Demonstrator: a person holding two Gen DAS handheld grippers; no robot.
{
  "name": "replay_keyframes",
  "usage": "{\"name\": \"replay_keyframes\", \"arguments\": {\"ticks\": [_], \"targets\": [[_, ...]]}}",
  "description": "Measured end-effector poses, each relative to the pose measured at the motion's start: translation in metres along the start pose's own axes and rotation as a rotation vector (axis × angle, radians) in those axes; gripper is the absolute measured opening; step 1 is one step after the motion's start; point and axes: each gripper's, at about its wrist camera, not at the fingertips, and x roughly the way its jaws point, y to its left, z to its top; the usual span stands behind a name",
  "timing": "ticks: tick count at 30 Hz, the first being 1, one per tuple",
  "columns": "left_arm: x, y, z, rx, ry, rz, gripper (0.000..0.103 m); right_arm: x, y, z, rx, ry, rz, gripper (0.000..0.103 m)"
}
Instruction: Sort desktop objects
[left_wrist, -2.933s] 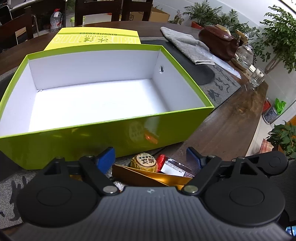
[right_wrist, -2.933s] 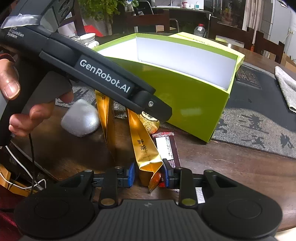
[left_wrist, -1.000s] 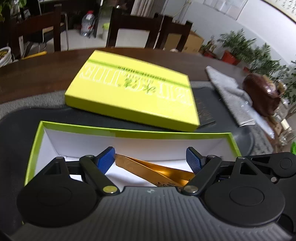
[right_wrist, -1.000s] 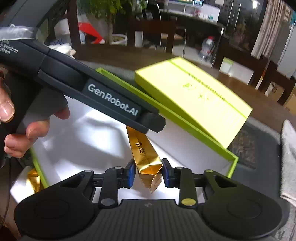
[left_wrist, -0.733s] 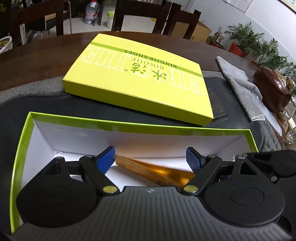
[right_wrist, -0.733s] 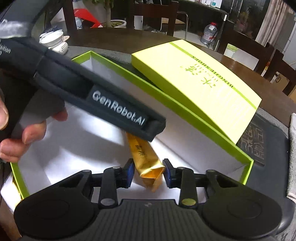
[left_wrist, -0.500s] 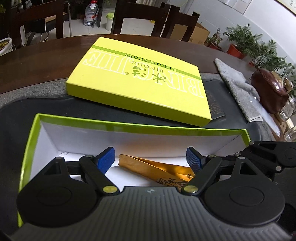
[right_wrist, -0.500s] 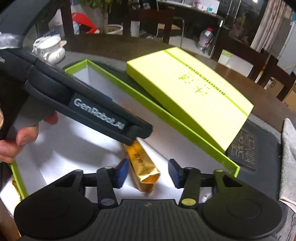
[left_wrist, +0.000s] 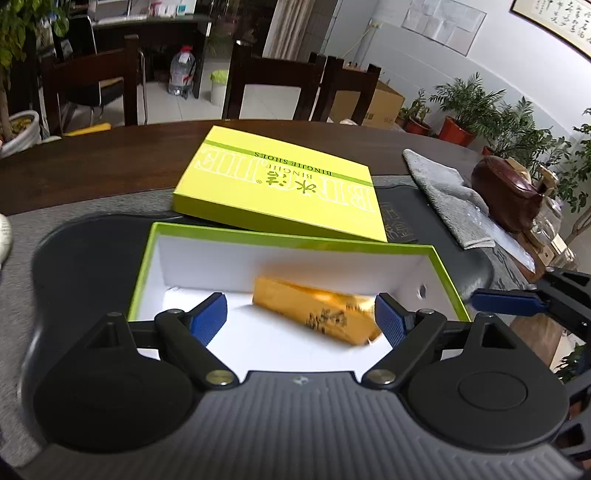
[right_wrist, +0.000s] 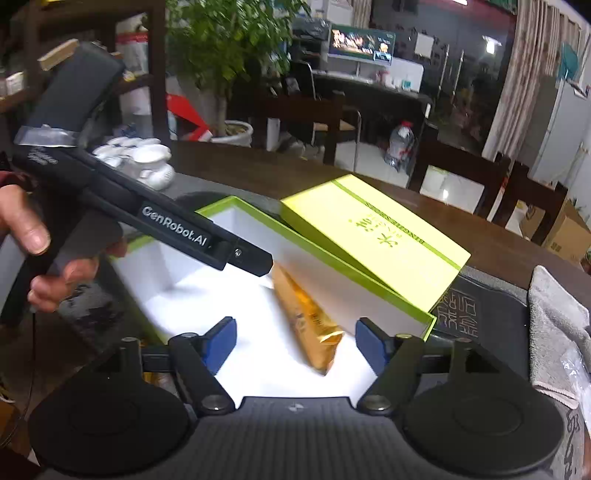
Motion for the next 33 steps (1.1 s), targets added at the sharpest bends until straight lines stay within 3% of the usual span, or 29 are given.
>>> {"name": "replay_keyframes", "arguments": {"ticks": [7,12,20,33], "targets": [[-0.050,-0.002,-0.030,0.022,-0.048,0.013,0.086,-0.038,0.036,-0.029,-0.010,-0.006,0.068,0.074],[-0.064,0.002,-0.054,0.014,-0.031,0.043,0.086,-0.032,0.062,-0.055,-0.033,0.067,0.121,0.066],[-0.042,0.014,-0.080,-0.103,0.087,0.023,0.086,-0.005,0.085,-0.081,-0.033,0.166,0.170,0.053],[-0.009,0.025,-0.085,-0.219,0.182,0.056,0.086,0.012,0.092,-0.092,-0.008,0.206,0.184,0.031]]}}
